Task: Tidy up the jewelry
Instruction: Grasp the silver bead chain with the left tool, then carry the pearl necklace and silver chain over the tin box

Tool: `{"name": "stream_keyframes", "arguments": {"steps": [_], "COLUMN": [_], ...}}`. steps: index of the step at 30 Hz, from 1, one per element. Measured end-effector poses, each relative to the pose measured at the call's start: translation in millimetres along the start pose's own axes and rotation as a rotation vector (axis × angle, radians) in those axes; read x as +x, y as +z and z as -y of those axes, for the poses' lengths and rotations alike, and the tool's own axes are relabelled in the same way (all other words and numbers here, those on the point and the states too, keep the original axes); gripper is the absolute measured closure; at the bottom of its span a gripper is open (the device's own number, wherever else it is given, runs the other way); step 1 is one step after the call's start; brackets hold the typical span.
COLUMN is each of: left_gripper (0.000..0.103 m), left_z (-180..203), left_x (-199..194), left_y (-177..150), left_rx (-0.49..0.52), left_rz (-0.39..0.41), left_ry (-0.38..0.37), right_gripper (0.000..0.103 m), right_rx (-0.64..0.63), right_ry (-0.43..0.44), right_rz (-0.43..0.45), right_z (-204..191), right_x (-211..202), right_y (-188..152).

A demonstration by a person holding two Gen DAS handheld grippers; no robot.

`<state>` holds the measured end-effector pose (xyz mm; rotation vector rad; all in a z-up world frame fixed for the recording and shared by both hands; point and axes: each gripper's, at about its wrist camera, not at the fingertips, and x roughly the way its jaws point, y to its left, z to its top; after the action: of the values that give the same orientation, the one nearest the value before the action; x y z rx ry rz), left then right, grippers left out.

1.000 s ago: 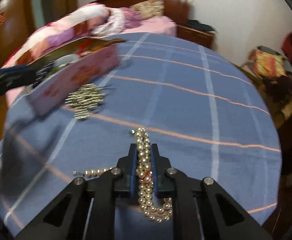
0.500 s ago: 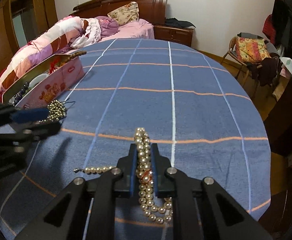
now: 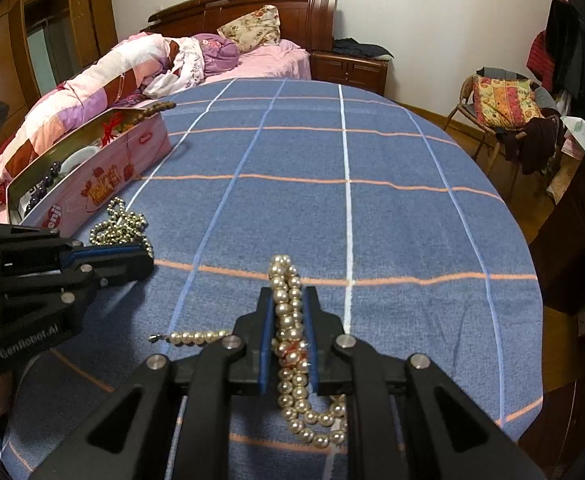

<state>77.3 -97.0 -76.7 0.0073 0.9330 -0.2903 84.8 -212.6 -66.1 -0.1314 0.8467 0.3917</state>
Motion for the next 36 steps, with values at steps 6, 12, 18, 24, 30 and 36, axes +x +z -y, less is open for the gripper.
{"name": "stream_keyframes", "arguments": {"steps": [6,12,18,24,30,36], "left_gripper": [0.099,0.099,0.099,0.099,0.099,0.099], "left_z": [3,-7,-12,-16,-18,-19], "left_x": [2,-29,-80,-102,-103,-121], "left_y": [4,6,19,25,24,32], "left_rx": [0.022,0.021,0.028,0.021,0.018,0.013], "left_rz": [0.005,0.082,0.205,0.252,0.249,0.289], "left_ry": [0.016,0.061,0.071,0.058,0.054,0.049], "right_gripper": [0.086,0.091,0.094,0.094,0.094,0.094], "right_rx": [-0.004,-0.001,0.009,0.022,0.038,0.039], "right_ry": [0.0,0.021,0.057,0.074,0.074,0.083], "right_rz": [0.003,0.025,0.075,0.102,0.117,0.171], "right_z": [-1,0,-4,-5,-2,-4], "right_x": [0,-4,-21,-30,-33,-53], "right_y": [0,-2,8,13,16,26]}}
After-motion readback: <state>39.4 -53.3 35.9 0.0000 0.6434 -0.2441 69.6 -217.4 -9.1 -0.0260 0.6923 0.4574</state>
